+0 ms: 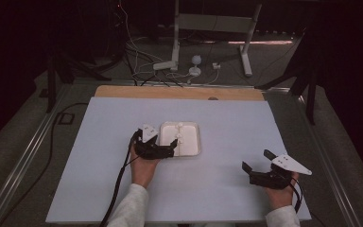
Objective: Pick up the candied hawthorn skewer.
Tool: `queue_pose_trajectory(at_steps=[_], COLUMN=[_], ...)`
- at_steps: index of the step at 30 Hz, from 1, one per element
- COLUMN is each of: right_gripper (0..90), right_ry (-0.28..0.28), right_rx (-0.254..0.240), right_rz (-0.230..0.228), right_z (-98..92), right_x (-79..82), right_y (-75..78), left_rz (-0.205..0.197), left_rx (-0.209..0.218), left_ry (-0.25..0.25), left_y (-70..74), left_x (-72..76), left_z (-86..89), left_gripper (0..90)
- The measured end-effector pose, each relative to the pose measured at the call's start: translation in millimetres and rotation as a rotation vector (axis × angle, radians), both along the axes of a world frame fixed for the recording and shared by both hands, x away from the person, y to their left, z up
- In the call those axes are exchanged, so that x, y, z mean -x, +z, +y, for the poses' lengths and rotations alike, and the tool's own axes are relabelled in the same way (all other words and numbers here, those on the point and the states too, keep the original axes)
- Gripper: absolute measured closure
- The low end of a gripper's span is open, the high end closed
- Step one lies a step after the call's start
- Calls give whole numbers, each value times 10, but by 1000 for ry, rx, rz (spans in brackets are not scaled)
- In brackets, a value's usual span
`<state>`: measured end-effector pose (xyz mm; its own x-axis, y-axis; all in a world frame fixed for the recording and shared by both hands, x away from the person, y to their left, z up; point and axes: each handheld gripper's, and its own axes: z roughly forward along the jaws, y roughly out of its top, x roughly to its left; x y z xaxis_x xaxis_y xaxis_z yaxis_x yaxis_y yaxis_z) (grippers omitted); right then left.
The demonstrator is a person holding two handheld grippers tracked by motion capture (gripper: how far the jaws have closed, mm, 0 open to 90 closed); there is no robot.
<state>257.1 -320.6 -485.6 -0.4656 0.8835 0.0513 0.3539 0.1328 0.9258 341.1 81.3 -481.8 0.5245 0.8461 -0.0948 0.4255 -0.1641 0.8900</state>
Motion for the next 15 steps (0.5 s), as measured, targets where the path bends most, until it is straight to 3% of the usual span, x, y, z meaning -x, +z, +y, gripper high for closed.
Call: queue_pose_trajectory(at_steps=[15], right_gripper=[0], right_ry=[0], right_rx=[1], right_rz=[4], right_z=[1], right_x=[-4], right_y=[-4], left_rz=[67], left_rx=[-46], left_ry=[9], left_y=[-169], left_x=[-135], left_z=[-203], left_gripper=[15])
